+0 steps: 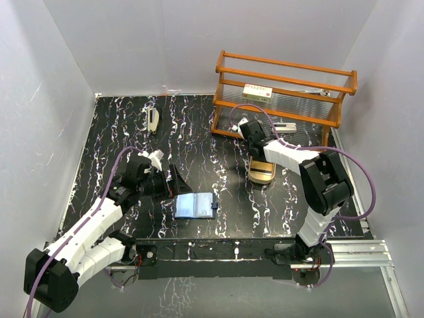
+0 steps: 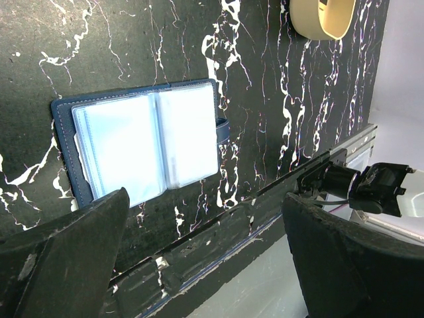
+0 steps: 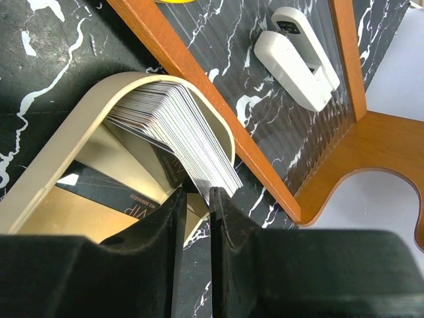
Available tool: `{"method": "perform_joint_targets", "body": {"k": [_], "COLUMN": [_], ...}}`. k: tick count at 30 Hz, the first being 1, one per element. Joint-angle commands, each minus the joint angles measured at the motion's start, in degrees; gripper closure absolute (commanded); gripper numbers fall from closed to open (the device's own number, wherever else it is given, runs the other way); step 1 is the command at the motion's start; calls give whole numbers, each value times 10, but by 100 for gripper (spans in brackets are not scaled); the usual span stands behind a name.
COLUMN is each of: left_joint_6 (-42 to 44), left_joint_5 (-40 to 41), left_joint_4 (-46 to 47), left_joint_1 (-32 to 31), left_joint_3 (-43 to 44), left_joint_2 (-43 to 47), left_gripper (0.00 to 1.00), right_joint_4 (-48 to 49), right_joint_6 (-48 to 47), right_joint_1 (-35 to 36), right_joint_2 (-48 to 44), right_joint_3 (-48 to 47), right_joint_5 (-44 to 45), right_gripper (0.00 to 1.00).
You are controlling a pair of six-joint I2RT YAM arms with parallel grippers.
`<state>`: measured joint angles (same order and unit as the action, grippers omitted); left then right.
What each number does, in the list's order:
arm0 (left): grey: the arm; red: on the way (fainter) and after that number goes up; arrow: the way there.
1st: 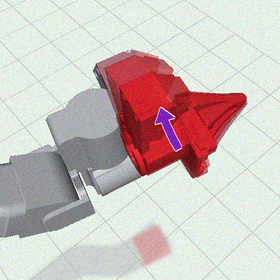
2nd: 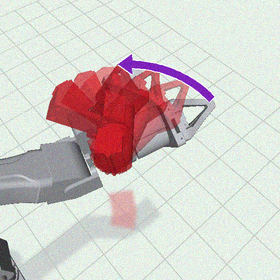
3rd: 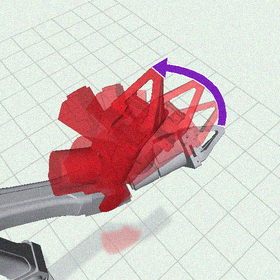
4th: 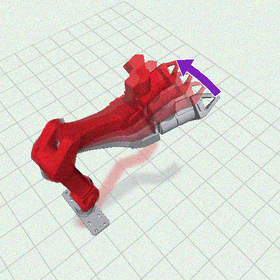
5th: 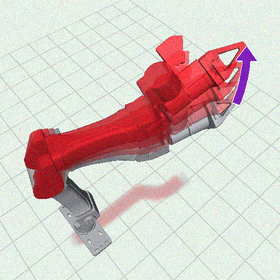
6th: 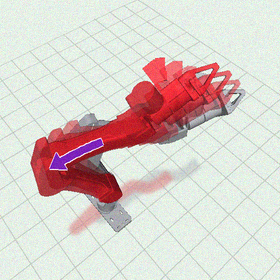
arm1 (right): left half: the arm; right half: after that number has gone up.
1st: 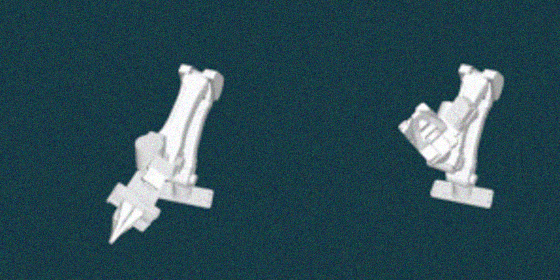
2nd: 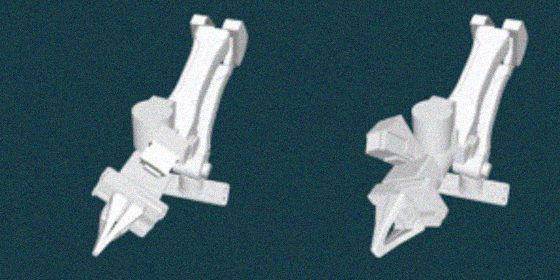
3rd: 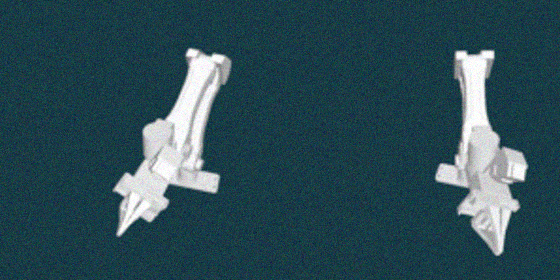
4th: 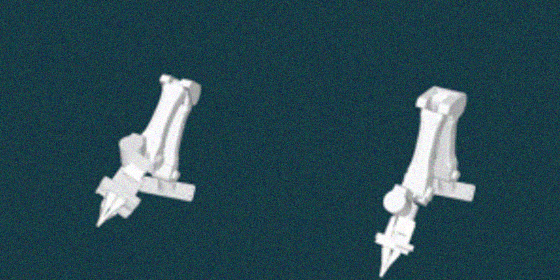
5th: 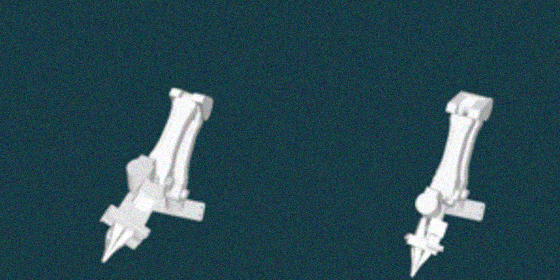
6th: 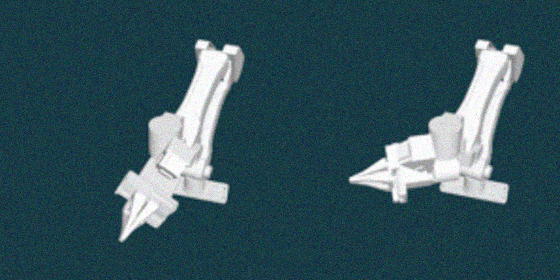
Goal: Put the credit cards into the card holder
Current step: Pick up the credit card from the storage box.
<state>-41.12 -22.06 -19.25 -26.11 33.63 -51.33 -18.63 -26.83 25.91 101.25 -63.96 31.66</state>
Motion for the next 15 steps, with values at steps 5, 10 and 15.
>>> {"method": "perform_joint_targets", "body": {"k": [5,10,15], "left_joint_6": [0,-1,-6], "left_joint_5": [-11,-6,-13], "left_joint_4": [-2,-17,-10], "left_joint_1": [-3,-3,-3], "left_joint_3": [1,-9,-20], "left_joint_2": [2,-2,-4], "left_gripper": [1,1,1], "right_joint_4": [0,-26,-66], "right_joint_6": [17,31,50], "right_joint_1": [-7,-2,7], "right_joint_2": [-35,-35,-37], "right_joint_3": [-28,-39,-54], "right_joint_5": [33,24,10], "right_gripper": [87,96,100]}}
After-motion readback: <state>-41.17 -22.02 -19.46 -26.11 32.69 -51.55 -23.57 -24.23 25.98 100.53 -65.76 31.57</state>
